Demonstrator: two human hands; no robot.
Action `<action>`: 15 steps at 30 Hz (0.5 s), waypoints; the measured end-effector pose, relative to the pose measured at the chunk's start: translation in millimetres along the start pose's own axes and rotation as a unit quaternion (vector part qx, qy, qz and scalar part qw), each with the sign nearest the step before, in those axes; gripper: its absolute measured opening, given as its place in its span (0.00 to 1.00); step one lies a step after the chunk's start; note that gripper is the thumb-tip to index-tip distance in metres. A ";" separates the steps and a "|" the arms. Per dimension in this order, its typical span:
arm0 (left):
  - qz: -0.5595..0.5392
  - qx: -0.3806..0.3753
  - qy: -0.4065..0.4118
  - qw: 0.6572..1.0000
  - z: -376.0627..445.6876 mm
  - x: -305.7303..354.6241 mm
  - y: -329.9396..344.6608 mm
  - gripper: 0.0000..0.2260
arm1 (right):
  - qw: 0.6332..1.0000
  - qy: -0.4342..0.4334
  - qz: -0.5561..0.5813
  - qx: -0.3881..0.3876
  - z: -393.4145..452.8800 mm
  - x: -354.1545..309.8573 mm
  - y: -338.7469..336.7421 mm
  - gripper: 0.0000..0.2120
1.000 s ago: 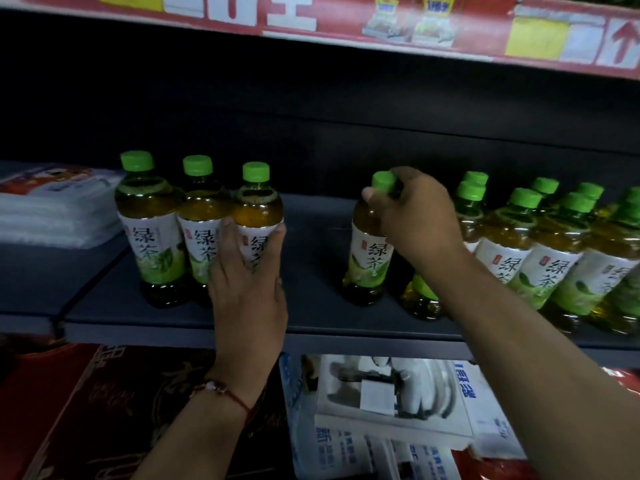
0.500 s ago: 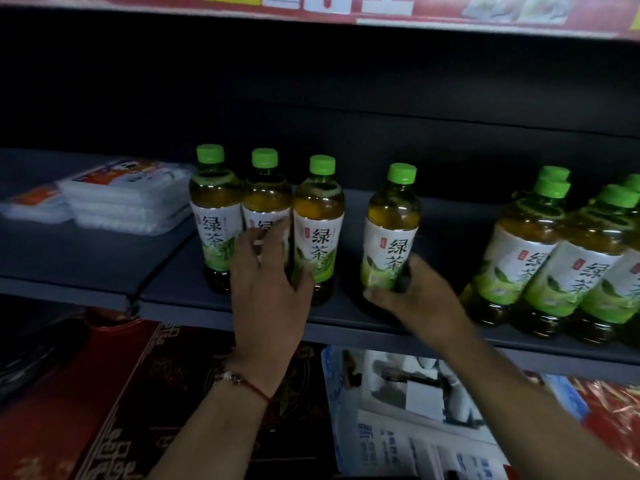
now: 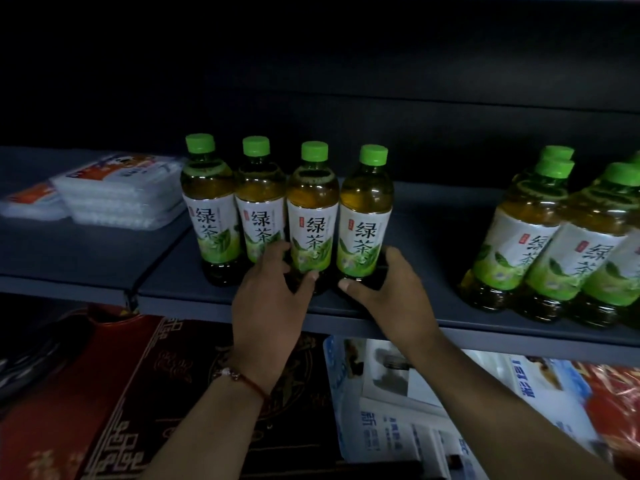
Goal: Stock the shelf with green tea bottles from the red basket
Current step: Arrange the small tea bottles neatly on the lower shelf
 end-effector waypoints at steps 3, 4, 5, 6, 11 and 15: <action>-0.013 0.040 0.050 0.998 -2.0 17.9 -4.5 0.20 | 0.999 -0.017 -0.018 0.027 -8.5 -4.4 -25.9 0.31; -0.004 0.056 0.080 0.995 -3.8 27.3 -5.3 0.21 | 0.997 -0.024 -0.023 0.065 -12.8 -6.9 -42.9 0.30; 0.012 0.070 0.112 0.991 -6.9 37.7 -4.6 0.22 | 0.992 -0.037 -0.025 0.115 -17.6 -8.4 -62.8 0.28; 0.030 0.078 0.141 0.986 -10.8 47.8 -1.8 0.24 | 0.984 -0.053 -0.025 0.171 -22.9 -9.4 -84.4 0.25; 0.090 0.045 0.202 0.974 -28.4 73.3 27.7 0.31 | 0.965 -0.017 0.009 0.263 -34.3 23.3 -150.6 0.25; 0.105 -0.010 0.170 0.980 -29.5 69.2 45.3 0.33 | 0.973 0.038 -0.107 0.202 -29.5 40.8 -144.9 0.28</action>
Point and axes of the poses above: each hand's wrist, its own z-axis towards the middle knuckle, its own y-axis out of the palm, x = y × z, the point moved 5 cm from there along z, towards the middle knuckle, and after that the axes turned 2 degrees about -x, right-handed, at the moved point
